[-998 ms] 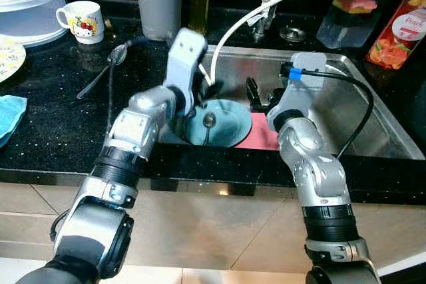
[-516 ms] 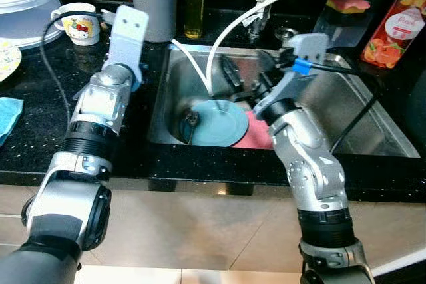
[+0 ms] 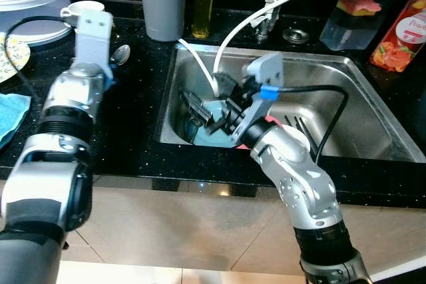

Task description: Kitchen organization

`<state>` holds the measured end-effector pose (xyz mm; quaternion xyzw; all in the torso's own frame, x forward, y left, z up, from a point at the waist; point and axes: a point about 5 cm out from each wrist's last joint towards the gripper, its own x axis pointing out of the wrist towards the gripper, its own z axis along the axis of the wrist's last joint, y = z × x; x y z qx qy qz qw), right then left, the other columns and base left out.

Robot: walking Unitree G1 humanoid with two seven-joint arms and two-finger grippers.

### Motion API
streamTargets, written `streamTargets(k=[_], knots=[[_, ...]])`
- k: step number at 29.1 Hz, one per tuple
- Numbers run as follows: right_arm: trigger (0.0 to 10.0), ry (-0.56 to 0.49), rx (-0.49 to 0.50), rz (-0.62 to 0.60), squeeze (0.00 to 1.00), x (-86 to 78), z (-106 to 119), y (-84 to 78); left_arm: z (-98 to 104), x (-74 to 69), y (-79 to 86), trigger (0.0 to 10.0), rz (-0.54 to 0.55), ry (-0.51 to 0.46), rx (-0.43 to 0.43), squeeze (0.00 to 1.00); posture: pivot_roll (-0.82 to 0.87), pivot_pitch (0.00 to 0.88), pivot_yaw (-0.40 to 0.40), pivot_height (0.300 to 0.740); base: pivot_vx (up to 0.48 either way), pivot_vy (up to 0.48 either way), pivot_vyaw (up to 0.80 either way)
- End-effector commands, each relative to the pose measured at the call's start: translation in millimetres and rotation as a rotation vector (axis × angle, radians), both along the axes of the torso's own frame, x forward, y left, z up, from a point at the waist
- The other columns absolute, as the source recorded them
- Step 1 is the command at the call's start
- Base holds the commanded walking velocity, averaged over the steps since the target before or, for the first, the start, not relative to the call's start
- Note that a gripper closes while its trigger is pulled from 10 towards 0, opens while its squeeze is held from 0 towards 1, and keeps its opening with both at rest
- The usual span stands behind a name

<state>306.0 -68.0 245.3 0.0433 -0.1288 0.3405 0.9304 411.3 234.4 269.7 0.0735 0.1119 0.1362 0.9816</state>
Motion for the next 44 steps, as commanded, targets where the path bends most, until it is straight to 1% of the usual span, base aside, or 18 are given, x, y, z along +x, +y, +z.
streamTargets(k=[1, 5, 12, 13, 16, 18, 20, 21, 24, 25, 26, 29, 33, 35, 44], knots=[[10.0, 0.022, -0.015, -0.016, 0.0, 2.2, -3.9, -1.5, 2.5, -0.9, 8.5, 10.0, 0.018, 0.002, -0.015, 0.0, 0.25, 0.077, -0.026, 0.74, 0.0, 0.0, 0.0], [10.0, 0.014, -0.012, -0.012, 0.0, 1.6, -1.1, -0.7, -4.1, -3.0, 18.2, 10.0, 0.037, 0.034, -0.078, 0.0, 0.24, 0.073, -0.019, 0.74, 0.0, 0.0, 0.0], [10.0, 0.011, -0.01, -0.006, 0.0, -0.4, -0.9, -1.0, -9.2, -3.0, 17.3, 10.0, 0.018, 0.062, -0.113, 0.0, 0.24, 0.068, -0.017, 0.74, 0.0, 0.0, 0.0], [10.0, 0.009, -0.011, -0.005, 0.0, -0.7, -0.9, -1.1, -11.8, -2.8, 15.8, 10.0, 0.008, 0.071, -0.136, 0.0, 0.25, 0.067, -0.015, 0.74, 0.0, 0.0, 0.0], [10.0, 0.005, -0.006, -0.01, 0.0, -0.6, 0.0, -1.5, -9.5, -1.7, 15.8, 10.0, 0.015, 0.052, -0.117, 0.0, 0.25, 0.065, -0.013, 0.74, 0.0, 0.0, 0.0], [10.0, 0.003, -0.002, -0.013, 0.0, -0.4, 0.7, -1.6, -1.3, 0.2, 14.2, 10.0, 0.009, 0.011, -0.078, 0.0, 0.25, 0.065, -0.013, 0.74, 0.0, 0.0, 0.0], [10.0, 0.002, 0.002, -0.01, 0.0, -1.0, 0.8, -0.5, 8.8, 3.1, 6.7, 10.0, -0.029, -0.035, -0.102, 0.0, 0.26, 0.068, -0.013, 0.74, 0.0, 0.0, 0.0], [10.0, 0.002, 0.005, -0.007, 0.0, -1.4, 0.9, 0.5, 10.2, 4.4, 1.9, 10.0, -0.052, -0.034, -0.118, 0.0, 0.26, 0.071, -0.012, 0.74, 0.0, 0.0, 0.0], [10.0, 0.0, 0.011, -0.005, 0.0, -1.5, 1.9, 1.7, 1.7, 5.7, -6.5, 10.0, -0.094, 0.012, -0.12, 0.0, 0.26, 0.079, -0.009, 0.74, 0.0, 0.0, 0.0], [10.0, 0.0, 0.011, -0.005, 0.0, -1.5, 1.9, 1.7, 1.7, 5.7, -6.5, 10.0, -0.094, 0.012, -0.12, 0.0, 0.26, 0.079, -0.009, 0.74, 0.0, 0.0, 0.0], [10.0, 0.0, 0.015, -0.009, 0.0, -2.0, 2.9, 1.2, -4.0, 6.5, -12.2, 10.0, -0.116, 0.031, -0.135, 0.0, 0.25, 0.094, -0.013, 0.74, 0.0, 0.0, 0.0], [10.0, 0.002, 0.017, -0.017, 0.0, -3.7, 3.4, 0.2, -8.9, 6.9, -15.3, 10.0, -0.12, 0.039, -0.155, 0.0, 0.24, 0.112, -0.015, 0.74, 0.0, 0.0, 0.0], [10.0, 0.011, 0.019, -0.03, 0.0, -5.1, 1.4, -1.6, -8.8, 7.5, -16.3, 10.0, -0.118, 0.024, -0.148, 0.0, 0.24, 0.123, -0.015, 0.74, 0.0, 0.0, 0.0], [10.0, 0.023, 0.025, -0.046, 0.0, -6.1, -0.3, -3.0, -12.8, 7.1, -13.3, 10.0, -0.098, 0.026, -0.115, 0.0, 0.23, 0.146, -0.014, 0.74, 0.0, 0.0, 0.0], [10.0, 0.035, 0.038, -0.057, 0.0, -7.5, -0.2, -2.9, -22.8, 5.2, -8.7, 10.0, -0.092, 0.062, -0.127, 0.0, 0.23, 0.174, -0.011, 0.74, 0.0, 0.0, 0.0]])
